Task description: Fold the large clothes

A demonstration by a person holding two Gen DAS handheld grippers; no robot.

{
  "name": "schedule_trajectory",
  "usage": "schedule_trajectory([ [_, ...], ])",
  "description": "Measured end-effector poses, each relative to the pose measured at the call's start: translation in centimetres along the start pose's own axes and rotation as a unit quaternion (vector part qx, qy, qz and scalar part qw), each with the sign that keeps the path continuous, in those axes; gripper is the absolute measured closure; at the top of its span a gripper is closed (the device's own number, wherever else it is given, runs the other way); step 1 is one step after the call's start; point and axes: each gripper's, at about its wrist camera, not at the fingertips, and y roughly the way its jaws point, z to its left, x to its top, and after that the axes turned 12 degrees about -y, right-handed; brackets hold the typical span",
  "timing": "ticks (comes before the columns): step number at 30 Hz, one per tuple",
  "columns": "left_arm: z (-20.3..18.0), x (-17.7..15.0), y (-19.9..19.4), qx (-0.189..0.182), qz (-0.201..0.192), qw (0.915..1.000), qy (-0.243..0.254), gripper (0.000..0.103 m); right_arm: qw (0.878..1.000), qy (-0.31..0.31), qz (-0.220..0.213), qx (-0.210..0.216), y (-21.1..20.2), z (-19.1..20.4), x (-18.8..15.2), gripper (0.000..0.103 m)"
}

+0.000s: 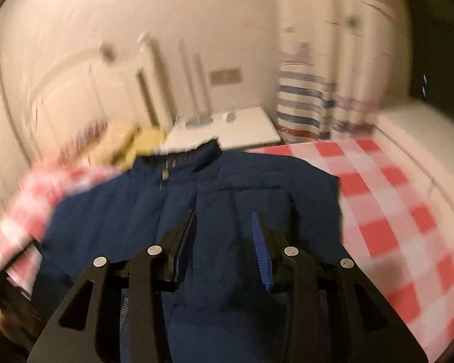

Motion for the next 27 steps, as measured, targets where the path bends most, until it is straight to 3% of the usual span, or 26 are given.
schedule_trajectory([
  [3,0.4,0.1,0.3,0.006,0.006,0.9999,-0.010,0.002,0.996,-0.042,0.074,-0.012,4.5,0.5,-1.3,0.064],
  [6,-0.2,0.4,-0.4,0.009,-0.007,0.9999,-0.008,0.002,0.997,-0.053,0.060,0.001,4.9,0.2,-2.9,0.063],
  [8,-1.6,1.1,-1.6,-0.011,-0.025,0.9996,-0.003,0.002,0.997,-0.053,0.058,0.000,4.9,0.3,-3.2,0.062],
  [10,-4.5,2.3,-2.7,-0.037,-0.036,0.9984,0.024,0.002,0.997,-0.060,0.057,-0.006,5.0,0.8,-3.3,0.060],
  [13,-8.9,3.9,-1.2,-0.044,-0.014,0.9952,0.087,0.002,0.995,-0.075,0.057,-0.024,5.3,1.7,-3.3,0.059],
  [15,-10.9,4.9,1.6,-0.023,0.009,0.9929,0.116,0.002,0.995,-0.080,0.058,-0.030,5.6,1.7,-3.0,0.058],
  [17,-11.5,5.9,5.8,0.021,0.044,0.9924,0.113,0.002,0.995,-0.076,0.057,-0.025,5.6,1.5,-3.0,0.058],
  [20,-10.2,5.4,12.4,0.063,0.133,0.9849,0.091,0.002,0.996,-0.066,0.055,-0.015,5.7,1.0,-3.0,0.058],
  [21,-9.9,4.4,14.3,0.086,0.140,0.9801,0.111,0.002,0.996,-0.063,0.054,-0.012,5.7,0.9,-3.0,0.058],
  [23,-10.5,3.0,14.0,0.094,0.096,0.9782,0.158,0.002,0.997,-0.060,0.052,-0.005,5.7,0.7,-3.0,0.058],
  [25,-11.4,2.9,13.7,0.125,0.103,0.9724,0.169,0.003,0.997,-0.058,0.052,-0.002,5.6,0.6,-3.1,0.058],
  [26,-11.8,3.1,13.1,0.124,0.101,0.9734,0.164,0.003,0.997,-0.056,0.052,-0.001,5.7,0.6,-3.1,0.058],
  [27,-12.6,3.4,11.9,0.101,0.083,0.9788,0.158,0.003,0.997,-0.055,0.052,-0.001,5.7,0.5,-3.1,0.058],
])
